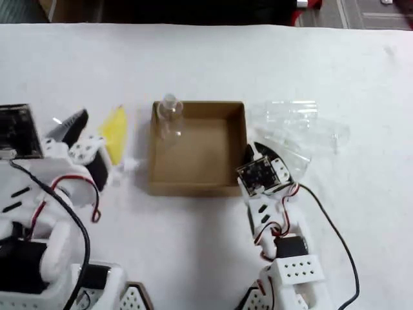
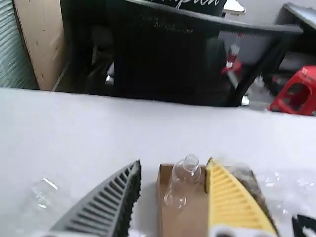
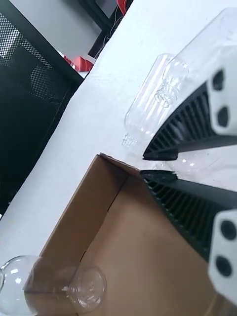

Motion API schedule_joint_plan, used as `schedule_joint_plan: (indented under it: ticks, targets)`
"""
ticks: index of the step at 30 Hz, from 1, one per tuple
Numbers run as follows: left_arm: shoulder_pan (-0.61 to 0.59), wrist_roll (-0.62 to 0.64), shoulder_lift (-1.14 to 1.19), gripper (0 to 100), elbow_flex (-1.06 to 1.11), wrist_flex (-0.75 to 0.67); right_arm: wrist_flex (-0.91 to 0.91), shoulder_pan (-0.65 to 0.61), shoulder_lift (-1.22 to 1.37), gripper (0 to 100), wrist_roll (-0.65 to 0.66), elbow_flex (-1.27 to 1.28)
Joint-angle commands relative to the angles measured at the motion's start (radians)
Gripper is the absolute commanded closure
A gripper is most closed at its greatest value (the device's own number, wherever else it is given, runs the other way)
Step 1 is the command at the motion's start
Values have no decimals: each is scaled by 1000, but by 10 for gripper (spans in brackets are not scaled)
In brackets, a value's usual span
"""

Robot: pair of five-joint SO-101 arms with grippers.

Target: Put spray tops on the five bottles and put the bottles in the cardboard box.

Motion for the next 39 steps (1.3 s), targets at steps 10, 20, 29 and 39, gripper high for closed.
schedule_joint_plan:
  ticks: [10, 20, 29, 39]
  targets:
    - [-12, -190, 168, 801, -35, 264, -22, 4, 5, 974, 11, 9]
    - [-28, -192, 166, 801, 247, 66, -24, 4, -2, 974, 11, 9]
    - [-148, -189, 166, 801, 348, -63, -27, 2, -2, 974, 11, 9]
    - [-186, -89, 166, 801, 396, -127, -38, 4, 2, 974, 11, 9]
